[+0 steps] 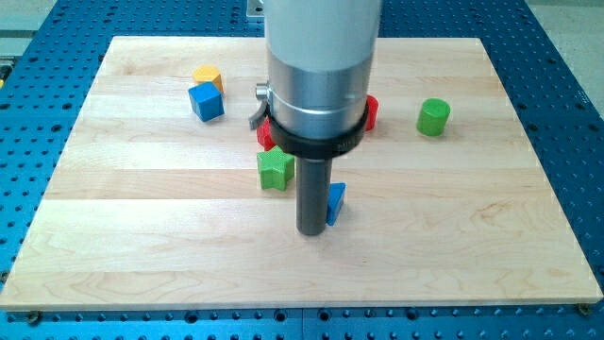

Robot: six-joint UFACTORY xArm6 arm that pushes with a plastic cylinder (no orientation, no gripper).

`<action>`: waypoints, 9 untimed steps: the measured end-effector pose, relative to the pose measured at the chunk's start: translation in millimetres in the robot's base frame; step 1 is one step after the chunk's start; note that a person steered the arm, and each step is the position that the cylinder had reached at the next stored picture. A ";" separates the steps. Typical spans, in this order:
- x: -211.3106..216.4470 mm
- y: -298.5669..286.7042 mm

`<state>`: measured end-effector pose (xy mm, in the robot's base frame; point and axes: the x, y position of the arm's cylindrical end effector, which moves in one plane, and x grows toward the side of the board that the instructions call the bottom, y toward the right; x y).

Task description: Separate the blue cube and yellow hexagon from each other

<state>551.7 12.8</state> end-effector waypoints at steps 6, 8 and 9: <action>-146.1 -186.8; -262.6 -154.9; -336.6 -154.9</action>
<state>215.0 -142.1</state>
